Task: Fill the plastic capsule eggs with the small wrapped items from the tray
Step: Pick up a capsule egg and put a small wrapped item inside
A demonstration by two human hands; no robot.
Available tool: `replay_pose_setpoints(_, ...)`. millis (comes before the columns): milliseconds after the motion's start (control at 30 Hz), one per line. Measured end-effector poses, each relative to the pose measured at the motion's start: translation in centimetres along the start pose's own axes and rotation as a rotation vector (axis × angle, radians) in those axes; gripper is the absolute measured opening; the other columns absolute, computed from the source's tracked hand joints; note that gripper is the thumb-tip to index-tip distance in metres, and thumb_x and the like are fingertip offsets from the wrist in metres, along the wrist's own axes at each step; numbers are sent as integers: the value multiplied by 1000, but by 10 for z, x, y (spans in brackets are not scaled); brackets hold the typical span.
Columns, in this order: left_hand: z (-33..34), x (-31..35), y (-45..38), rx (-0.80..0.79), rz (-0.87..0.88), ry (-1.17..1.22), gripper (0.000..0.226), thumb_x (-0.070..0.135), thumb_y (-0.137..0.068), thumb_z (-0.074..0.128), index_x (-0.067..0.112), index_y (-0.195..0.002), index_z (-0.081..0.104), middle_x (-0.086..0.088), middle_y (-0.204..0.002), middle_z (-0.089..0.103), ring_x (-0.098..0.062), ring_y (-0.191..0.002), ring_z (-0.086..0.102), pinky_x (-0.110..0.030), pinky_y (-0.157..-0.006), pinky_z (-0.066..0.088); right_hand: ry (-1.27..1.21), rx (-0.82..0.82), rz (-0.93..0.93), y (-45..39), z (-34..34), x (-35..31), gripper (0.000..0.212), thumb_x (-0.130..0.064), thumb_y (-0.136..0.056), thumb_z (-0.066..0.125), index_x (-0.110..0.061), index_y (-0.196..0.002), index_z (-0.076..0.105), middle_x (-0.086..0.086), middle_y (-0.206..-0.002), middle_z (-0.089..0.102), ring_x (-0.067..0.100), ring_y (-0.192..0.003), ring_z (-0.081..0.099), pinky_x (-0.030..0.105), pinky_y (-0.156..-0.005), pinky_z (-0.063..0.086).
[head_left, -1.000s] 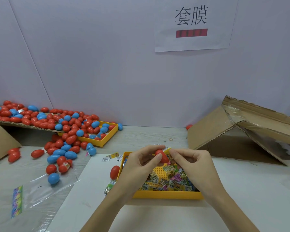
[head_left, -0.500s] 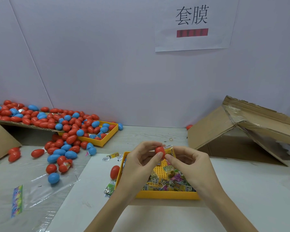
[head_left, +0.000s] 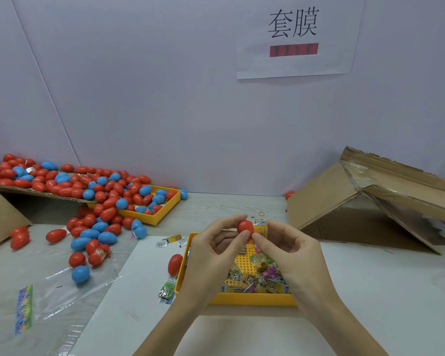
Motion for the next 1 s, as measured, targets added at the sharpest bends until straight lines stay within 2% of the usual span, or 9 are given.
replay_pose_setpoints(133, -1, -1, -1, -6, -17, -1, 33, 19, -91, 73, 25, -124, 70, 9, -107, 77, -11, -102, 73, -16, -83, 56, -13, -21, -34, 1, 4, -5, 22, -22, -80, 84, -32, -99, 80, -8, -95, 79, 7, -91, 75, 12, -74, 55)
replay_pose_setpoints(267, 0, -3, -1, -12, -33, -2, 33, 21, -92, 73, 25, -124, 70, 10, -108, 76, -10, -104, 72, -16, -83, 56, 0, -40, -50, 3, 7, -9, 23, -22, -80, 83, -42, -88, 80, -11, -93, 79, 4, -90, 74, 10, -72, 54)
replay_pose_setpoints(433, 0, -2, -1, -17, -40, 6, 31, 22, -91, 73, 29, -121, 71, 10, -106, 76, -10, -102, 72, -16, -82, 56, 14, -9, -40, 2, 3, -5, 30, -32, -73, 84, -36, -102, 74, -12, -95, 79, 5, -91, 74, 15, -67, 57)
replay_pose_setpoints(500, 0, -2, -1, -19, -46, 8, 31, 24, -91, 73, 30, -121, 71, 10, -106, 76, -10, -103, 72, -17, -82, 56, 11, -2, -47, 2, 3, -5, 32, -35, -71, 83, -38, -101, 75, -12, -95, 79, 5, -92, 74, 15, -68, 57)
replay_pose_setpoints(567, 0, -2, 0, -17, -52, 7, 31, 26, -90, 72, 30, -121, 71, 10, -106, 76, -10, -103, 72, -17, -83, 56, 3, 2, -67, 3, 3, -7, 27, -31, -74, 84, -43, -97, 77, -13, -95, 78, 4, -93, 74, 15, -67, 57)
replay_pose_setpoints(633, 0, -3, 0, -17, -55, 10, 32, 26, -91, 72, 29, -122, 70, 10, -107, 76, -10, -103, 72, -17, -83, 56, 4, 0, -93, 4, 4, -10, 31, -25, -79, 84, -51, -96, 77, -13, -96, 78, 4, -94, 74, 16, -69, 58)
replay_pose_setpoints(800, -1, -4, -1, -7, -62, 13, 32, 28, -90, 73, 29, -122, 70, 10, -106, 76, -9, -103, 72, -17, -83, 56, -30, 19, -105, 5, 3, -11, 31, -19, -81, 83, -43, -101, 79, -12, -99, 78, 5, -98, 73, 15, -80, 57)
replay_pose_setpoints(1000, -1, -4, -1, -8, -64, 9, 31, 28, -89, 73, 33, -120, 71, 12, -106, 76, -8, -103, 72, -16, -82, 56, -16, 12, -85, 4, 5, -8, 34, -18, -83, 81, -39, -109, 75, -15, -100, 77, 5, -99, 73, 14, -82, 56)
Point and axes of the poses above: each hand's wrist, its own y-axis away from the middle knuckle, its own z-axis out of the palm, x = y × z, the point moved 10 cm from there along -y, towards the middle knuckle
